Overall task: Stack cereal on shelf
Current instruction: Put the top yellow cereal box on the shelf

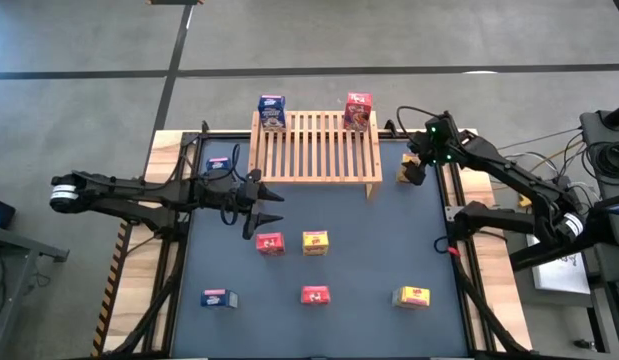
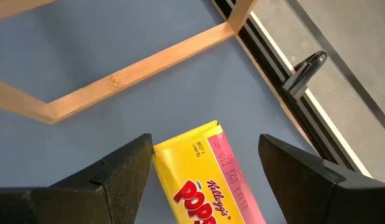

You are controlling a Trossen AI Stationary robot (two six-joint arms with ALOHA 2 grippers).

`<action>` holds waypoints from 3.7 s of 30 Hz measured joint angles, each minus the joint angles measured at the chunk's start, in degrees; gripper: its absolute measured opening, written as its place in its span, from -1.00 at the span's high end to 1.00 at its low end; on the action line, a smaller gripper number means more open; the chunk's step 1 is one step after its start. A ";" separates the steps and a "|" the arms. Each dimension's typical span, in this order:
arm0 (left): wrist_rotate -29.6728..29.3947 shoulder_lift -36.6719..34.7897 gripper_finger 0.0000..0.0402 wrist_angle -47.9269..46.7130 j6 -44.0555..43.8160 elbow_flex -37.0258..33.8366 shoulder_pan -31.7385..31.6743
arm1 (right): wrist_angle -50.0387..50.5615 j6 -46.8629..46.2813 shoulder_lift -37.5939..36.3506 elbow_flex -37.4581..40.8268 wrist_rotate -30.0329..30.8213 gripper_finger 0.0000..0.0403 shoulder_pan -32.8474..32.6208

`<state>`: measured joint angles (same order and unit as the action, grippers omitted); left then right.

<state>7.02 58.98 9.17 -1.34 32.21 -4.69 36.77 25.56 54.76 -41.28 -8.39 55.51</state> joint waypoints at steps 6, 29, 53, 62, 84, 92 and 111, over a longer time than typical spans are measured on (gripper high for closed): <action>0.00 0.00 -0.16 -0.20 0.00 0.00 0.00 | -0.44 -0.43 0.11 -0.11 -1.19 -0.42 0.02; 0.00 0.00 -0.16 -0.24 0.00 -0.11 0.00 | 6.63 5.69 -2.90 -1.73 0.32 -0.42 0.04; 0.02 -0.02 -0.16 -0.27 0.81 -0.15 -0.01 | 7.50 2.28 1.27 -1.85 2.91 -0.03 0.00; 0.02 -0.02 -0.16 -0.25 0.81 -0.30 0.00 | 9.57 -1.61 0.00 -4.46 1.86 0.27 0.00; -0.04 -0.02 -0.16 6.07 -0.97 -0.50 -0.02 | 20.97 -10.98 -9.12 -26.72 -20.60 0.27 -6.36; -0.04 0.44 -0.16 16.38 -3.68 -0.44 -0.02 | 13.65 -15.58 -9.54 -24.74 -20.59 0.27 -16.99; -2.10 12.75 -0.16 1.48 2.22 15.78 -1.51 | -6.17 -15.86 2.64 -22.19 -9.52 0.26 -33.66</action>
<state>4.92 71.73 10.65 0.87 47.98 -6.20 30.61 9.70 57.40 -63.47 -17.91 21.85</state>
